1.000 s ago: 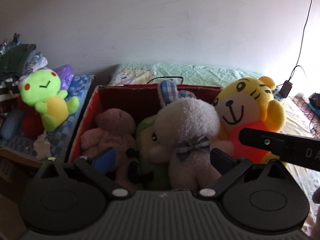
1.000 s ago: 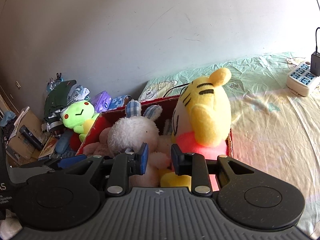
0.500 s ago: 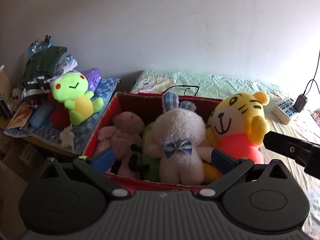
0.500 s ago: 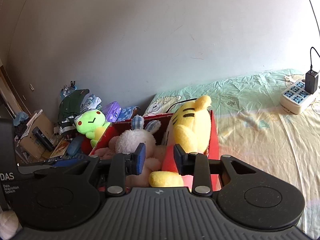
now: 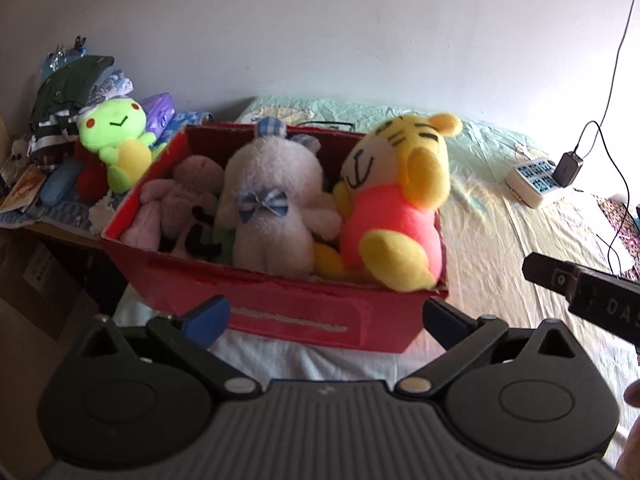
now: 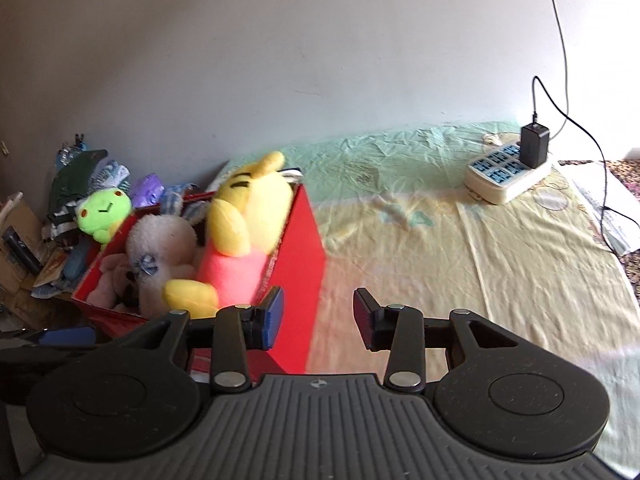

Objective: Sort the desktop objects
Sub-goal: 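Open both grippers to release the rabbit and withdraw from the box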

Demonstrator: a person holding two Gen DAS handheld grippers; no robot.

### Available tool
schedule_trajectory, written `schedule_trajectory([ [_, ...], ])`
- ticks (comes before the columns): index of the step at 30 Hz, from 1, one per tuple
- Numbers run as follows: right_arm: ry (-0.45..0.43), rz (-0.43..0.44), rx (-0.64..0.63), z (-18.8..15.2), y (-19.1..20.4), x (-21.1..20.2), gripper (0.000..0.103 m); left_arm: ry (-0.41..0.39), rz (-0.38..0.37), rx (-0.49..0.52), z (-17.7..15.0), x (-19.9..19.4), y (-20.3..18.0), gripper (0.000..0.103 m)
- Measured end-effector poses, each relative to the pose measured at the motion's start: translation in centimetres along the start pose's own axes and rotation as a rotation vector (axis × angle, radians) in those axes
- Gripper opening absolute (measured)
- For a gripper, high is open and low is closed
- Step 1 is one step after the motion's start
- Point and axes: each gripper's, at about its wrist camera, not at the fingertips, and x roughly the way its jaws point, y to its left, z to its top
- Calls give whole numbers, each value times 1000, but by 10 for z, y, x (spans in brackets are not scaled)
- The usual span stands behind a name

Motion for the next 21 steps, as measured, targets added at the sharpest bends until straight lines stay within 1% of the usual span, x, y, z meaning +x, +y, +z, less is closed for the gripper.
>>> schedule_trajectory([
  [3,15,-81,-14,-7,-8,0,48,42,7,57,-13,7,-18,102],
  [5,32,-116,-7,-11,-13,2,51,73,11,85,-18,12,-27,102],
  [8,63,-152,2,-17,-19,4,53,109,-12,112,-24,18,-37,102],
  [9,71,-164,2,-19,-21,5,54,118,-16,115,-25,20,-39,102],
  [11,80,-189,-1,-22,-23,5,61,141,-23,118,-27,25,-41,102],
  [13,93,-207,7,-24,-26,7,66,186,-22,111,-30,32,-43,102],
  [15,111,-209,24,-27,-28,9,67,219,-37,101,-33,39,-44,102],
  [16,121,-212,30,-28,-29,10,67,224,-43,96,-34,41,-44,102],
  [18,133,-234,32,-28,-29,12,71,227,-40,84,-37,43,-44,102],
  [19,140,-250,31,-28,-30,14,74,228,-34,82,-37,43,-44,102],
  [21,151,-266,35,-28,-30,16,75,233,-11,76,-39,44,-43,102],
])
